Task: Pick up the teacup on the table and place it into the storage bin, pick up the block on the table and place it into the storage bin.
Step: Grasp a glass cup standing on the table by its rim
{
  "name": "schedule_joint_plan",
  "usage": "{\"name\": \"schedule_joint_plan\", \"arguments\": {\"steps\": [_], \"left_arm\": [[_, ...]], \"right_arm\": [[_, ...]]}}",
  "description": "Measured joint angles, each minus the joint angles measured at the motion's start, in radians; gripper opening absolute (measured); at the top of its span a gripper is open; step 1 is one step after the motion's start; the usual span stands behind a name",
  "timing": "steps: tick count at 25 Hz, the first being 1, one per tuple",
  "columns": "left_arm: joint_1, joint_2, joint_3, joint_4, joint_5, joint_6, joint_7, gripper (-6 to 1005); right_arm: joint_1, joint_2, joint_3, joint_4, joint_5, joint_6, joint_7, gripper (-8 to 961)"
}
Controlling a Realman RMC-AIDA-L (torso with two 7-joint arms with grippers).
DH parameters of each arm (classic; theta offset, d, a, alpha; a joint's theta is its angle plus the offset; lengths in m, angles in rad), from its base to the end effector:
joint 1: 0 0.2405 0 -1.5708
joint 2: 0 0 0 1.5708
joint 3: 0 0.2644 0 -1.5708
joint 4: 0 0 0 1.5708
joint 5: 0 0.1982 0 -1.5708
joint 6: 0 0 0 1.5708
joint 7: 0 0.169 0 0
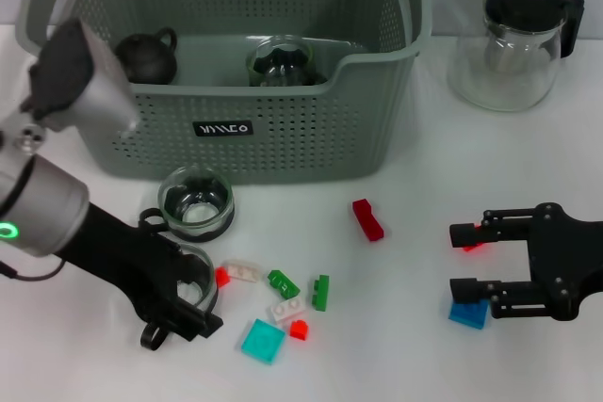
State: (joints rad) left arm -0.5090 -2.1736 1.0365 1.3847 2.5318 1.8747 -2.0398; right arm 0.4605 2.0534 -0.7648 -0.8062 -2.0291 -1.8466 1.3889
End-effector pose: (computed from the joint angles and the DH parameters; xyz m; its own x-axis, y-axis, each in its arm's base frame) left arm -0.2208 0.2960 -0.0134 0.8539 0.4858 -0.1869 0.4726 -0.8741 -0.1127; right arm 0.2454 0.2856 -0.0063 0.8549 -0.2773 -0.4384 -0.2944 -0.9552 0.0300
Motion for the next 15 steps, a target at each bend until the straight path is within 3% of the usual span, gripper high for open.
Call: {"name": "schedule_joint_plan", "arguments": {"steps": [5, 15], "left_arm": [[0.061, 0.0, 0.161, 0.058, 0.013, -0.078, -0.073, 756], [0.058, -0.001, 0.246, -0.009, 0.06, -0.164, -0.138, 749]], "right_arm": [[-0.001, 0.001, 0.005, 0.001, 0.0, -0.002, 0.006, 684], [0.0, 0.001, 0.006, 0.002, 0.0, -0.003, 0.009, 686]]}}
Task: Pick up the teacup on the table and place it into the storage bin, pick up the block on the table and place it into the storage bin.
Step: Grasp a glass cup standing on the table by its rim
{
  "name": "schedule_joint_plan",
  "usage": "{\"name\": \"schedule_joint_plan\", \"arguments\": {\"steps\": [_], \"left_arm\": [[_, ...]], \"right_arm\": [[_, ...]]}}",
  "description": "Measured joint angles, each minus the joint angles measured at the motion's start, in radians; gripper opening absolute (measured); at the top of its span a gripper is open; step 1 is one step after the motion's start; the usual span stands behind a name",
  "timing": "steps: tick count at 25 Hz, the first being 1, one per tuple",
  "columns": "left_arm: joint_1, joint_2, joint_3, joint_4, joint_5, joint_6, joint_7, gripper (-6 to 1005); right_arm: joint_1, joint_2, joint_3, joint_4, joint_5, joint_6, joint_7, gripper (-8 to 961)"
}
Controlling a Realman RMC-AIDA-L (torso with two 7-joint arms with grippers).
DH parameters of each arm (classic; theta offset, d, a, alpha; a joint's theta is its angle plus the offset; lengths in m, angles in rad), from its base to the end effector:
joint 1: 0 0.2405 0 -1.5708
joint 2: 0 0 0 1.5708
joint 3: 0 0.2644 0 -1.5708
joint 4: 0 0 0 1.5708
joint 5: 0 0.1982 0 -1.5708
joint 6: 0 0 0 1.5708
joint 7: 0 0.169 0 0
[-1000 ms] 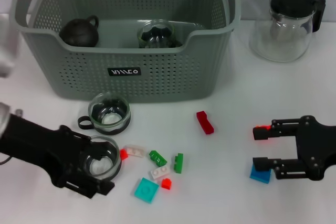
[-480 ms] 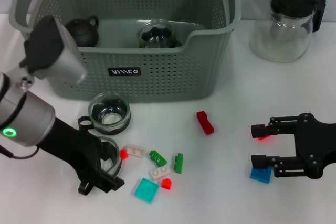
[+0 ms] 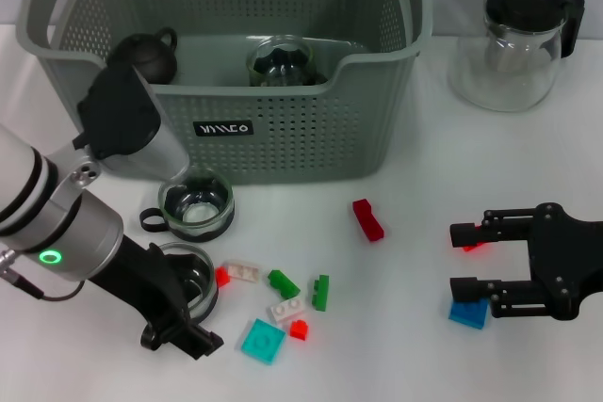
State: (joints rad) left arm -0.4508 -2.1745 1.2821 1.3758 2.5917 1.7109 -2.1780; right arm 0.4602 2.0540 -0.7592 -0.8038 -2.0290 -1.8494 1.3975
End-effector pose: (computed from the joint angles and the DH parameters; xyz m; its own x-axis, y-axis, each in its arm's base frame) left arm -0.2319 0.2929 -0.0436 0.8068 0.5090 -0.3001 0.4702 -0.8606 -0.1956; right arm 0.2454 0.2852 -0.0060 0.8491 -0.2879 -0.4428 -0.3046 -0.9518 0.0348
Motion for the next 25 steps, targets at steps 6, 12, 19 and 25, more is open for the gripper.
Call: {"name": "schedule_joint_plan", "arguments": {"steps": [6, 12, 19, 25], "left_arm": [[-0.015, 0.002, 0.022, -0.037, 0.019, -0.017, -0.018, 748], [-0.022, 0.004, 0.036, -0.044, 0.047, -0.044, -0.046, 749], [-0.007, 0.002, 0.083, 0.034, 0.071, -0.029, -0.046, 738], [-0.009, 0.0, 0.178, 0.067, 0.147, -0.033, -0.101, 723]], "right_arm": [[0.0, 0.0, 0.0, 0.0, 0.0, -0.001, 0.0, 686], [-0.001, 0.0, 0.003, 0.0, 0.0, -0.001, 0.001, 685], [-0.001, -0.001, 0.008, 0.0, -0.001, -0.002, 0.002, 685], [-0.001, -0.003, 0.008, 0.0, 0.0, -0.002, 0.002, 685]]}}
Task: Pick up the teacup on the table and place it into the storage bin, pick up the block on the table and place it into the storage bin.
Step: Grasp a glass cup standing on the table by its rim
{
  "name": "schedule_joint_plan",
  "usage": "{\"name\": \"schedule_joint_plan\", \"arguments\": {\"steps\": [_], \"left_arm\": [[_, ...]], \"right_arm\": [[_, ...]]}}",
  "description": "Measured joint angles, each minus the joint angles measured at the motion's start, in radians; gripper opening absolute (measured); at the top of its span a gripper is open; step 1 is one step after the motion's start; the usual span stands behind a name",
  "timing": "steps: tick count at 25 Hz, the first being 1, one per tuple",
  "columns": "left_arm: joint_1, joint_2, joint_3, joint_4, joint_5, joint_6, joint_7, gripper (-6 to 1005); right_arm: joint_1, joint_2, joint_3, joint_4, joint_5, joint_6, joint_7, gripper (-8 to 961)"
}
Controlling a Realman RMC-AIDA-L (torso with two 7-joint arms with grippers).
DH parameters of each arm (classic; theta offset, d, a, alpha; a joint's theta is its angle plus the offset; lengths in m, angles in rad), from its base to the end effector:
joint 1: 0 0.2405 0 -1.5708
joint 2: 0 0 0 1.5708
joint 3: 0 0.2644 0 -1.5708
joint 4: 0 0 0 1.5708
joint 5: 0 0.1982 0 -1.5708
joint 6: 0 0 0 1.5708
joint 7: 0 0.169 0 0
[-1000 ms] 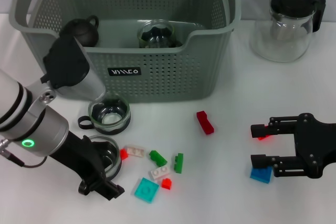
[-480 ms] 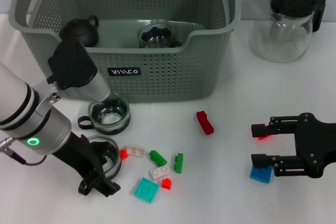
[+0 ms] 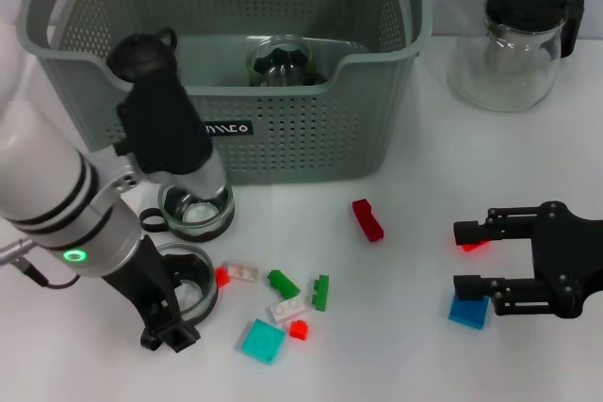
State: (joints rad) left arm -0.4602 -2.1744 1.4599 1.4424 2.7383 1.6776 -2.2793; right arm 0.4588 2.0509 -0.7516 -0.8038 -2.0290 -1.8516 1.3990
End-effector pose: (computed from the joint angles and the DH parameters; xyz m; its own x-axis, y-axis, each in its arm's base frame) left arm -0.2273 0.2971 -0.0492 0.7713 0.4523 -0.4477 0.3548 -0.8896 -0.2876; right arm 0.2466 0.2855 -0.0039 0.8470 -0.2902 -0.4454 -0.3096 -0.9504 0.0304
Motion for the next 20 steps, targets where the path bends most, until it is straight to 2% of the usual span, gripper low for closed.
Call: {"name": "schedule_joint_plan", "arguments": {"steps": [2, 5, 15, 20], "left_arm": [[-0.011, -0.001, 0.065, 0.008, 0.044, 0.002, -0.075, 717], [-0.014, -0.001, 0.095, 0.013, 0.058, 0.003, -0.101, 707], [-0.022, -0.002, 0.102, 0.012, 0.052, -0.009, -0.128, 674], [-0.026, -0.002, 0.103, 0.005, 0.052, -0.011, -0.129, 580]], "right_arm": [[-0.001, -0.001, 0.0, 0.0, 0.0, 0.0, 0.0, 685], [0.0, -0.001, 0.0, 0.0, 0.0, 0.0, 0.0, 684], [0.001, -0.002, 0.002, 0.003, 0.0, 0.0, 0.0, 685], [0.002, -0.005, 0.002, 0.013, 0.0, 0.0, 0.0, 686]]}}
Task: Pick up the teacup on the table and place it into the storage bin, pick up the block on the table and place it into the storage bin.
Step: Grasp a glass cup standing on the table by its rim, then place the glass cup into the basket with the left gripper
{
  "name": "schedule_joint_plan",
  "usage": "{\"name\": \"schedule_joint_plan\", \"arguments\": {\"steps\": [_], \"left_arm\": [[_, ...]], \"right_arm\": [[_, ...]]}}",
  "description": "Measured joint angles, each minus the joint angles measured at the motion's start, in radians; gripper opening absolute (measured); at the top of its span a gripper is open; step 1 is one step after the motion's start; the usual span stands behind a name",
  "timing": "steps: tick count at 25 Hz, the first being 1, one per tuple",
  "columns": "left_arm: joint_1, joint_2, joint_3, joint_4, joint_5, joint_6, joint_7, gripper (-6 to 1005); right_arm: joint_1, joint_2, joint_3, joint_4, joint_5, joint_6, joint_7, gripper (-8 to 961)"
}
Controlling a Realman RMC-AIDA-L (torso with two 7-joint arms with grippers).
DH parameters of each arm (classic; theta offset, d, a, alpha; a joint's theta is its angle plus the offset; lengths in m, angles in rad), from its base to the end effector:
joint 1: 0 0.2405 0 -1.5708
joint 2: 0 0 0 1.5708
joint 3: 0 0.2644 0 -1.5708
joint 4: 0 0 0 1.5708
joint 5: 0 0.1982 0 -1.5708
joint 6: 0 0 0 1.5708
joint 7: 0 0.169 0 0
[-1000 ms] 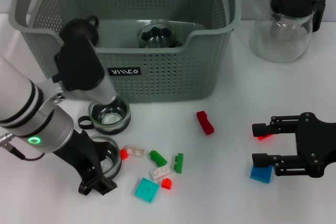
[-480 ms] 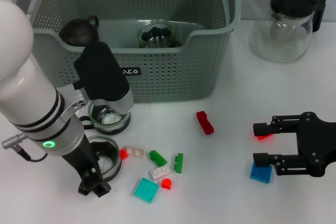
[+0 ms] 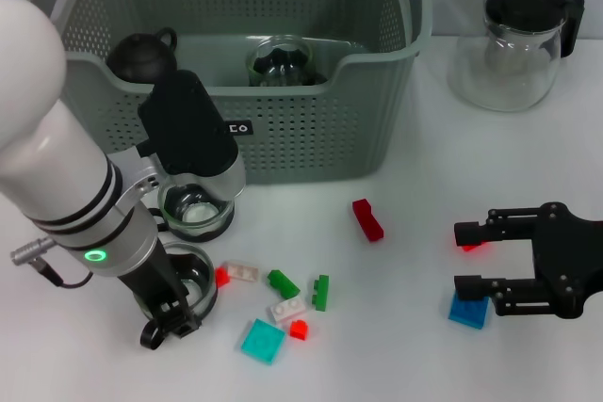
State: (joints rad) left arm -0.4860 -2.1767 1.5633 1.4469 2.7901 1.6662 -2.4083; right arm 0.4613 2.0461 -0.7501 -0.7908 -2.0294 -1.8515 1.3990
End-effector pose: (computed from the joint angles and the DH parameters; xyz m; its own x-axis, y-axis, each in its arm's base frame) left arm -0.2184 0.2981 -0.0588 0.7323 0.4717 -0.4913 0.3418 -0.8785 -0.3339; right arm 0.2477 0.2855 -0.0037 0.8440 -0.2975 -0.4463 -0.3154 -0.9483 0.0357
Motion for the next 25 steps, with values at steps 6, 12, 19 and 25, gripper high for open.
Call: {"name": "schedule_joint_plan", "arguments": {"steps": [6, 12, 19, 25], "left_arm": [[0.0, 0.001, 0.001, -0.001, -0.001, -0.002, 0.007, 449], [-0.004, 0.005, -0.077, 0.002, -0.06, 0.054, 0.064, 218], [-0.054, 0.019, -0.509, -0.072, -0.337, 0.303, 0.342, 38], [-0.114, 0.13, -0.811, -0.43, -0.764, 0.391, 0.506, 48]], "right_arm": [[-0.001, -0.001, 0.0, 0.0, 0.0, 0.0, 0.0, 686], [-0.003, -0.003, 0.003, 0.0, 0.0, 0.0, 0.0, 685], [-0.003, -0.001, 0.01, -0.001, 0.0, 0.0, 0.0, 685], [-0.001, 0.001, 0.013, -0.001, 0.0, 0.0, 0.0, 685]]}}
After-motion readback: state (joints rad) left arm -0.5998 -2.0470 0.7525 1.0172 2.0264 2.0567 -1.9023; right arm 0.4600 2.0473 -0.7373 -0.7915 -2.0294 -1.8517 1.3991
